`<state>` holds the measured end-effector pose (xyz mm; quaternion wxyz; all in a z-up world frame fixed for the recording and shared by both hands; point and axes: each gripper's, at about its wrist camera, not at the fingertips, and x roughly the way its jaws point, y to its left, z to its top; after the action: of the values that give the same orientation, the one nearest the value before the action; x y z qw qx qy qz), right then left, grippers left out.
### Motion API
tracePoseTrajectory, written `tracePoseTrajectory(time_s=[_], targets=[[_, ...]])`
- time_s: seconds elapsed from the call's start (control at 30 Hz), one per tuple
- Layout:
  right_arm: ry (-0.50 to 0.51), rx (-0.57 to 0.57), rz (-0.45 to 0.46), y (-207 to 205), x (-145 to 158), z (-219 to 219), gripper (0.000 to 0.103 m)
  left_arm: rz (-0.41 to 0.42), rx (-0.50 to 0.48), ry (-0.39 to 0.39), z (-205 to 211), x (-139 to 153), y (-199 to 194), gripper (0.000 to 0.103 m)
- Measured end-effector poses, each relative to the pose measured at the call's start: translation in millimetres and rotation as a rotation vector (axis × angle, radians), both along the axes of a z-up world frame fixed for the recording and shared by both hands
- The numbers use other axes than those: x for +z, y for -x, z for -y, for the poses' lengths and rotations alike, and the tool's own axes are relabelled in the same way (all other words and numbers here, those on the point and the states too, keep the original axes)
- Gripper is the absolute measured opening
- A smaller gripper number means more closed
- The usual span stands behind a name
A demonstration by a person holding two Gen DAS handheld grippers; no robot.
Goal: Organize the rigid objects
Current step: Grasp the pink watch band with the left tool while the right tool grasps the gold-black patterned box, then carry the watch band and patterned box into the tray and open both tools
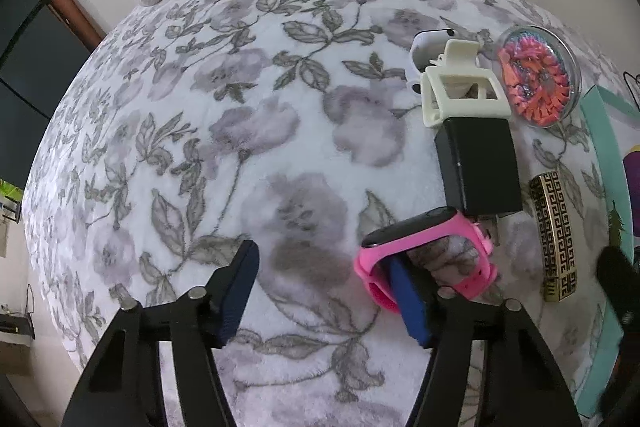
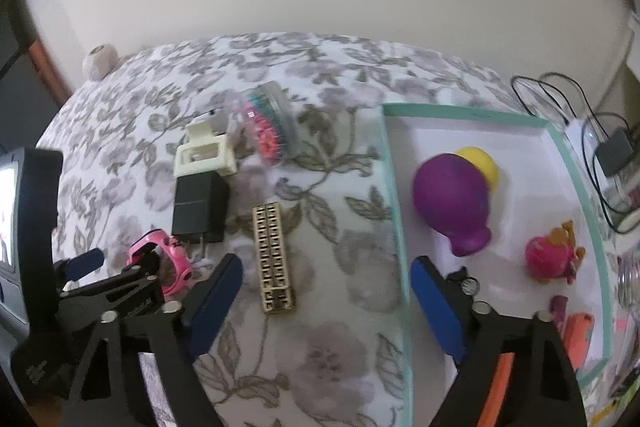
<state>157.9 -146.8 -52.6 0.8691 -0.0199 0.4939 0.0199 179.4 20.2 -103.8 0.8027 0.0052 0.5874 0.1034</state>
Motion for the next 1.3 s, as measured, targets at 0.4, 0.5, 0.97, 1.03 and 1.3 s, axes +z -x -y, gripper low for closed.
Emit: tracePoseTrajectory(time_s=[0.4,0.5,0.97,1.03,1.3], targets=[[0.053,0.063,-0.071,-8,-33,-22,0.051,0.007,-0.038,0.030,14,4,6,0.045],[0.063,0.070,-0.079,-9,-41,-26,0.046,0.012,-0.046,0.021,14,5,7,0.045],[0.045,0.078,-0.058,-7,-42,-26,0.025,0.017,-0.113,0.020,28,9,9,0.018],[0.044,0.077,-0.056,-6,-41,-25,0.022,0.014,-0.108,0.030,27,9,10,0.018],[0.017,0.058,-0.054,-5,-37,-19,0.022,0.023,-0.113,0.032,29,14,11,0.017]])
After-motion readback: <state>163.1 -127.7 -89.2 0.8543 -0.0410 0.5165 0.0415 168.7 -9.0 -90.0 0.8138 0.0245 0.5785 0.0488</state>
